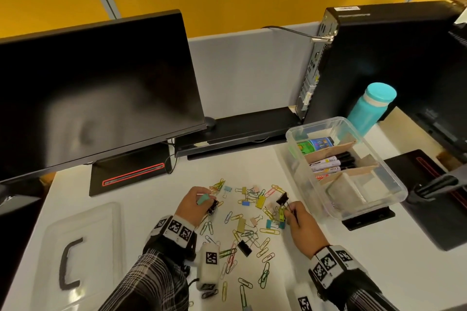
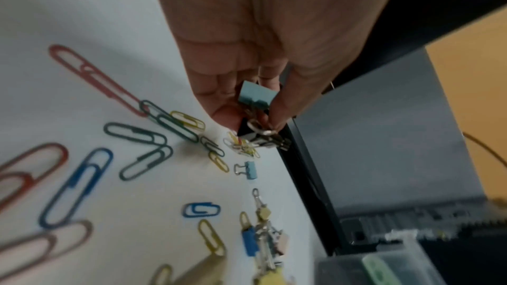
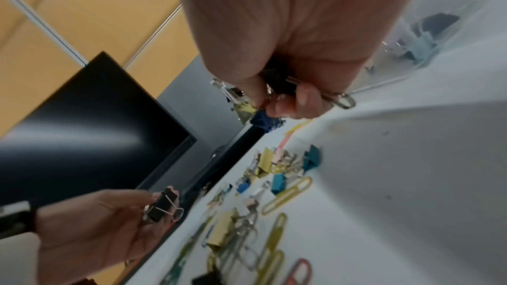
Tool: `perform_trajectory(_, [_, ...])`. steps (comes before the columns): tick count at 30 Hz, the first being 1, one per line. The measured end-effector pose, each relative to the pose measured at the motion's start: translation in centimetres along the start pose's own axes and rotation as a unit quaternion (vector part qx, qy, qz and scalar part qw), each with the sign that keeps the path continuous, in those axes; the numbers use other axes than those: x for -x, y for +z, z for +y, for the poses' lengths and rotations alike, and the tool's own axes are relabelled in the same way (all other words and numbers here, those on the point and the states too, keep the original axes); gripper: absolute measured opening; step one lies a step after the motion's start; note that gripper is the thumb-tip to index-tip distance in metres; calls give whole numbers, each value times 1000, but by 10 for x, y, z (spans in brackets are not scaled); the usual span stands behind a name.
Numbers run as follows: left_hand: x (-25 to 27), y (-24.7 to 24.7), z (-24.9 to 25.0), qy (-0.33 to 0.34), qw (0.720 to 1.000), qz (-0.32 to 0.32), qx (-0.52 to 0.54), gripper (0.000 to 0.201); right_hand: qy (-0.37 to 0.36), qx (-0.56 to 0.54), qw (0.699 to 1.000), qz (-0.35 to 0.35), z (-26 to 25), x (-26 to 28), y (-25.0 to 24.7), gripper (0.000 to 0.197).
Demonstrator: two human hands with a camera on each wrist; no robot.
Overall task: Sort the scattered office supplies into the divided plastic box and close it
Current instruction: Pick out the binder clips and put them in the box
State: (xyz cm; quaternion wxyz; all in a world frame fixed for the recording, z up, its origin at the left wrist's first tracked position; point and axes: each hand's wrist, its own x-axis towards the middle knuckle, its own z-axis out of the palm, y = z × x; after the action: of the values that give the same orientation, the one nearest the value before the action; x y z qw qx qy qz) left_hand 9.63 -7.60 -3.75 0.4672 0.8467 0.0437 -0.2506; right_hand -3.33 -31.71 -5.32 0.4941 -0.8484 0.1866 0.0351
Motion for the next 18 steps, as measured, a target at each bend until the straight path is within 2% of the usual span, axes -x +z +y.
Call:
perform_trajectory(2, [1, 0, 1, -30, 995, -17, 90, 11, -17, -27, 999, -7, -10, 6, -6, 20])
perform_trajectory(5, [7, 4, 10, -51, 974, -36, 220, 8, -53, -73, 996, -4, -28, 15, -21, 18])
perform_trajectory(10, [9, 12, 11, -49, 964, -53, 256, 11, -70, -111, 988, 77, -52, 29, -77, 16])
perform_trajectory(12, [10, 17, 10, -47, 963, -65, 256, 11, -66, -65, 989, 119, -58, 35, -104, 11])
perform_trajectory(14, [13, 21, 11, -42, 967, -70, 243, 10, -34, 27, 989, 143, -58, 37, -126, 11])
perform_trajectory(18, [16, 25, 6, -40, 968, -73, 236, 11, 44, 202, 970, 125, -41, 24, -141, 11])
